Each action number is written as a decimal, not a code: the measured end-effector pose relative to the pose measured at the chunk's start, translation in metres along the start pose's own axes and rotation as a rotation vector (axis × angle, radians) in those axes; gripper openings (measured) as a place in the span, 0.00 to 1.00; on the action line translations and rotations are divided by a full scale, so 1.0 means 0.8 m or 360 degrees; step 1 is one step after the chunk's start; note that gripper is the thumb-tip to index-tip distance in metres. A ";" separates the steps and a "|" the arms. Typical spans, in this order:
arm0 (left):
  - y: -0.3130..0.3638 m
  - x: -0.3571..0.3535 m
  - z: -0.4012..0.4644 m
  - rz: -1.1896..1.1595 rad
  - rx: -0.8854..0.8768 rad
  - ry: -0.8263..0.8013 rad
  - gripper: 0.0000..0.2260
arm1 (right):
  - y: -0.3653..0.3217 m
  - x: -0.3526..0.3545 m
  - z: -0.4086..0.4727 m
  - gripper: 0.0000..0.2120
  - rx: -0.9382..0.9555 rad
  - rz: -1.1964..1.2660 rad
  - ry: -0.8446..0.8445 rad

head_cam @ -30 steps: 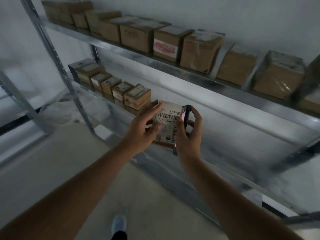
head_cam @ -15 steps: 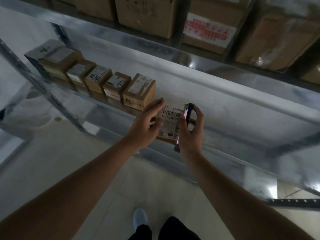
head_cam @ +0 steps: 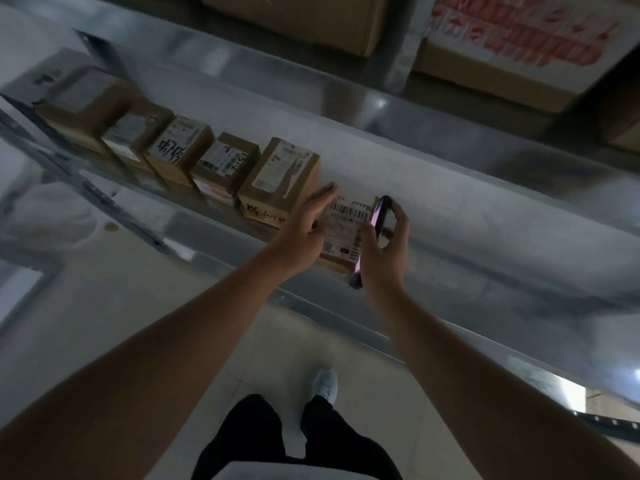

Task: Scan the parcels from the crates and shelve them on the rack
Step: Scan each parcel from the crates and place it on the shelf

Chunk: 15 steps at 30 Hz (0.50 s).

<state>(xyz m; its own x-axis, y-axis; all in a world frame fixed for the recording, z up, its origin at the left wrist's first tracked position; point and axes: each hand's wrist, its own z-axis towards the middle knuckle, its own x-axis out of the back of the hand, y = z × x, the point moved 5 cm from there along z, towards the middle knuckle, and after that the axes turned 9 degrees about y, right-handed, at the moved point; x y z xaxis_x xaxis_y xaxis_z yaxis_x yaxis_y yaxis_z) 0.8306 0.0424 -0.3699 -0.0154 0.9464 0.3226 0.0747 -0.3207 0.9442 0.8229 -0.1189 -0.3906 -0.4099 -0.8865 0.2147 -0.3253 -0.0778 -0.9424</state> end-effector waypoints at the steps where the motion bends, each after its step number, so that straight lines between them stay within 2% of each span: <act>1: 0.000 -0.002 0.009 -0.0006 0.0012 -0.0008 0.28 | -0.001 -0.003 0.007 0.26 0.0010 0.0015 0.0017; 7: -0.002 -0.004 0.060 0.0114 0.0035 -0.0104 0.31 | 0.002 -0.027 0.043 0.24 -0.0092 0.0102 0.0056; 15: -0.023 -0.007 0.099 0.0312 0.0022 -0.0271 0.32 | 0.029 -0.055 0.062 0.26 -0.0095 0.0152 0.0208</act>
<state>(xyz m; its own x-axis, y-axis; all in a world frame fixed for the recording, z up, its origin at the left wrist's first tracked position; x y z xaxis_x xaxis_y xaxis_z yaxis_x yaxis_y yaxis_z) 0.9084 0.0459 -0.3940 0.1685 0.8594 0.4828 0.0737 -0.4994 0.8632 0.8759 -0.1047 -0.4343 -0.5472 -0.8215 0.1602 -0.3280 0.0343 -0.9441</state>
